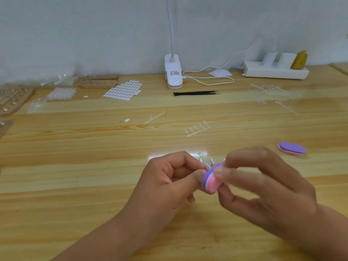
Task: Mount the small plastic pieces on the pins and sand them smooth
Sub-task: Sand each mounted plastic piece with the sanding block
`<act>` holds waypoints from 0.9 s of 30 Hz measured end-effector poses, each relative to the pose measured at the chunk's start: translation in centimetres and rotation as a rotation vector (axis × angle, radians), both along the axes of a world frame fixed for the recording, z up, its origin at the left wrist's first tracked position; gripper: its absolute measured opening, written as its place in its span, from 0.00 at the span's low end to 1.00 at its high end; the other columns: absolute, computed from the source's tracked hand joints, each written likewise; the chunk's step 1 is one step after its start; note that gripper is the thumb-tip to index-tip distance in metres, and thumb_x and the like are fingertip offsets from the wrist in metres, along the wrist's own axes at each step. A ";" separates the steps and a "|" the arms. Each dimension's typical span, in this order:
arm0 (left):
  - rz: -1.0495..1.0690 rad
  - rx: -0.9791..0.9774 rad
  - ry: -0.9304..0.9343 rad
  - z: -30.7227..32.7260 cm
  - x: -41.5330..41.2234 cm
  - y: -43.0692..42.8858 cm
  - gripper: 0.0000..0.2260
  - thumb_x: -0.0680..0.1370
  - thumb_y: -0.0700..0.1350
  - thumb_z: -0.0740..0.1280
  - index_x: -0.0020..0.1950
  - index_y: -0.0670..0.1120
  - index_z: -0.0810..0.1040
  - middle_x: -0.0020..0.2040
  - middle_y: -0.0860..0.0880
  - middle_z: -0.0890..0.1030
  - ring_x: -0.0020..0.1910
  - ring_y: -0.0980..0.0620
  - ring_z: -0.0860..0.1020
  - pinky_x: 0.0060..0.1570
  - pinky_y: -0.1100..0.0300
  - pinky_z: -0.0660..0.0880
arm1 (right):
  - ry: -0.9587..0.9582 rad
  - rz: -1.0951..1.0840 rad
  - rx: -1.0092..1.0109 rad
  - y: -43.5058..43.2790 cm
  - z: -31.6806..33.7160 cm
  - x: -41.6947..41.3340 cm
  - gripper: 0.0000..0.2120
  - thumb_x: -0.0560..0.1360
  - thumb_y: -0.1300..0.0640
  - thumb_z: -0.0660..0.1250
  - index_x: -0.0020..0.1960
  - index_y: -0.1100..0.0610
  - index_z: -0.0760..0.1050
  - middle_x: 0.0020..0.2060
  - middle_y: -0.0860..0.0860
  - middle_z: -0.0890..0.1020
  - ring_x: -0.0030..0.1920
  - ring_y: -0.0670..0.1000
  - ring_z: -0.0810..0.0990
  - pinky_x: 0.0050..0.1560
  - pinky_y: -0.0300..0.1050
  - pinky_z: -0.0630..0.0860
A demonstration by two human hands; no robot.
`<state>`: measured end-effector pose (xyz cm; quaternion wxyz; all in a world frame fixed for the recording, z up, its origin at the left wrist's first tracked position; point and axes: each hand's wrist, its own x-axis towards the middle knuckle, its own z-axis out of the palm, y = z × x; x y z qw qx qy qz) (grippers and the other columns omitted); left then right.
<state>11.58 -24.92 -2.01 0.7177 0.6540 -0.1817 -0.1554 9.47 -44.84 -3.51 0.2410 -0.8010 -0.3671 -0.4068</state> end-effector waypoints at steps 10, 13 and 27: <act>-0.066 -0.057 0.137 0.6 0.0 0.2 0.04 0.75 0.42 0.66 0.41 0.46 0.80 0.41 0.40 0.85 0.38 0.44 0.85 0.31 0.61 0.76 | 0.036 -0.144 0.037 -1.0 0.2 0.9 0.05 0.75 0.65 0.71 0.51 0.63 0.82 0.43 0.58 0.81 0.46 0.48 0.78 0.54 0.33 0.72; -0.067 -0.057 0.092 0.3 0.1 0.1 0.05 0.75 0.42 0.66 0.42 0.46 0.81 0.42 0.41 0.85 0.40 0.46 0.84 0.32 0.61 0.76 | 0.049 -0.116 0.018 -0.8 0.2 0.5 0.06 0.75 0.64 0.70 0.52 0.61 0.81 0.44 0.56 0.81 0.46 0.49 0.78 0.54 0.35 0.73; 0.003 0.024 0.008 -0.3 0.1 0.0 0.08 0.73 0.45 0.70 0.47 0.45 0.86 0.40 0.46 0.85 0.33 0.54 0.79 0.29 0.63 0.73 | 0.504 -0.001 0.106 -0.1 1.0 -1.1 0.13 0.74 0.56 0.59 0.56 0.56 0.73 0.40 0.43 0.70 0.38 0.46 0.71 0.38 0.41 0.69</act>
